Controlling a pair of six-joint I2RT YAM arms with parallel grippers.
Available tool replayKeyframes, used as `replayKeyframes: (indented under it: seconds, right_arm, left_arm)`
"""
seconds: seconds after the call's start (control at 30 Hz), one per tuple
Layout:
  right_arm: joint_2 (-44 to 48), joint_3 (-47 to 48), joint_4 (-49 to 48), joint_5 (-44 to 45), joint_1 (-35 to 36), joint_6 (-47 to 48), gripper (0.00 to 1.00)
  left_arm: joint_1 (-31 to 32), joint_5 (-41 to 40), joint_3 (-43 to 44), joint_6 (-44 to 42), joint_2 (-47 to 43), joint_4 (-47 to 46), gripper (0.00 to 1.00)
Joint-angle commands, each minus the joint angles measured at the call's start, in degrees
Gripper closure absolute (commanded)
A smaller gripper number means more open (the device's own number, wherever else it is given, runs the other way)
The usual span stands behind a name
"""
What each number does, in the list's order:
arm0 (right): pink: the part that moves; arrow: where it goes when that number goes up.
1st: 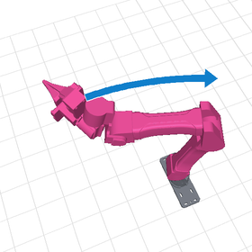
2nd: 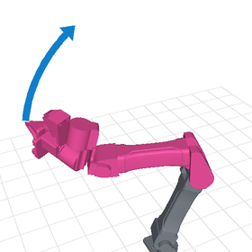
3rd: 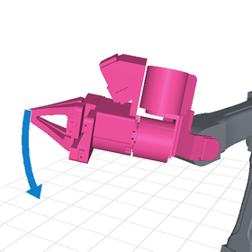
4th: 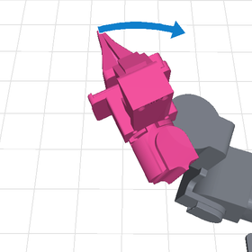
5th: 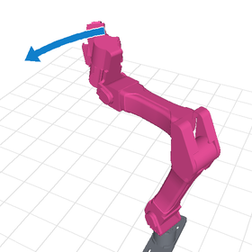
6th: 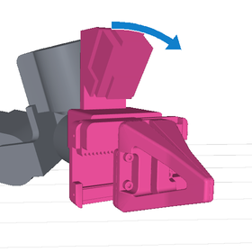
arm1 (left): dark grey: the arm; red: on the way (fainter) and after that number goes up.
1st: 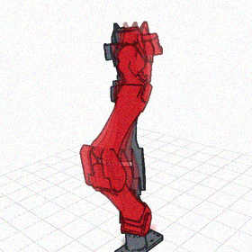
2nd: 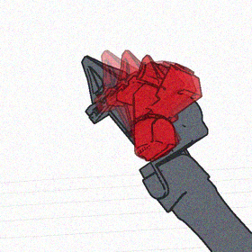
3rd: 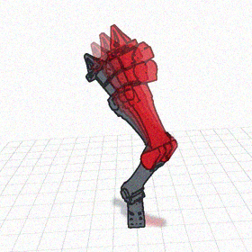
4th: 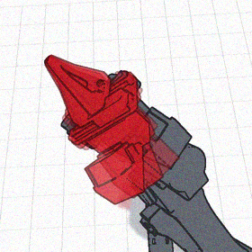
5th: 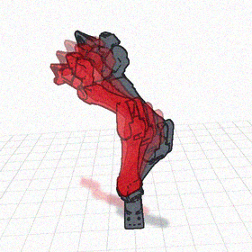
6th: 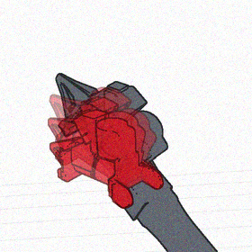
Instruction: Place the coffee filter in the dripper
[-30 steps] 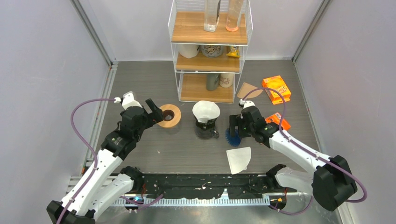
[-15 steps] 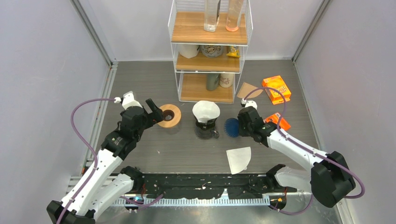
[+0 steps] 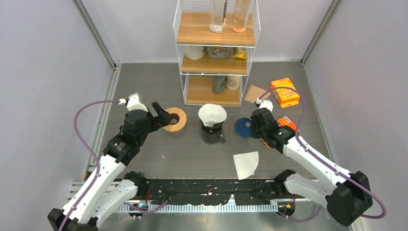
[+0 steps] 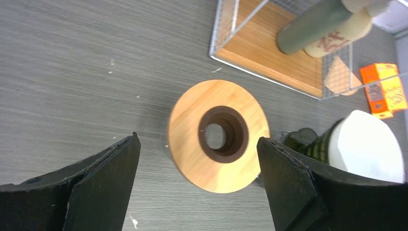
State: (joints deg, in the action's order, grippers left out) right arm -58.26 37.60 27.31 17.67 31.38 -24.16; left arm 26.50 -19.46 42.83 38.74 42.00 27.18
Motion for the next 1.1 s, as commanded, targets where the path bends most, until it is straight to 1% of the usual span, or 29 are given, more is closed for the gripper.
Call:
replayKeyframes:
  seconds: [0.0, 0.07, 0.2, 0.3, 0.37, 0.5, 0.57, 0.67, 0.83, 0.93, 0.97, 1.07]
  right_arm:
    - [4.53, 8.56, 4.03, 5.0, -0.11, -1.13, 0.95]
    - [6.17, 12.86, 6.35, 6.87, -0.17, -1.83, 0.95]
    - [7.66, 18.68, 6.13, 8.22, -0.26, -3.81, 0.95]
    - [7.69, 21.84, 3.76, 5.41, -0.28, -4.02, 0.95]
    - [6.39, 25.36, 3.63, 1.63, -0.23, -3.5, 0.95]
    - [1.7, 33.14, 4.85, -3.33, 0.13, -2.41, 0.95]
    - [-1.37, 37.05, 5.81, -5.29, 0.83, -1.59, 0.95]
    - [-6.82, 43.97, 8.78, -5.5, 2.74, 0.16, 0.95]
    - [-11.1, 48.19, 7.43, -6.15, 5.78, 0.82, 0.95]
    - [-12.6, 49.96, 7.3, -6.44, 7.16, 0.81, 0.95]
    - [-13.09, 50.27, 6.87, -6.69, 7.41, 1.01, 0.95]
    - [-13.32, 49.89, 5.58, -7.94, 8.29, 0.88, 0.95]
  left_arm:
    - [-0.31, 7.25, 3.76, -4.39, 0.0, -8.1, 0.0]
    - [-0.31, 12.26, 4.81, -5.71, 1.18, -11.48, 0.0]
    - [-0.25, 23.46, 7.17, -6.71, 5.81, -19.91, 0.01]
    - [0.42, 30.64, 11.83, -8.01, 10.67, -21.39, 0.0]
    - [1.74, 32.96, 16.69, -10.45, 13.98, -20.25, 0.01]
    - [6.01, 32.84, 23.99, -16.88, 19.63, -17.7, 0.01]
    - [8.37, 30.56, 27.28, -19.56, 21.84, -15.93, 0.0]
    - [12.02, 26.04, 30.39, -23.01, 23.76, -15.1, 0.0]
    - [14.19, 24.87, 30.65, -24.62, 24.76, -19.64, 0.0]
    - [15.02, 24.5, 32.19, -25.64, 26.69, -19.63, 0.01]
    - [15.21, 24.45, 33.05, -25.91, 27.6, -19.52, 0.02]
    - [15.65, 22.88, 34.66, -25.74, 29.96, -19.85, 0.09]
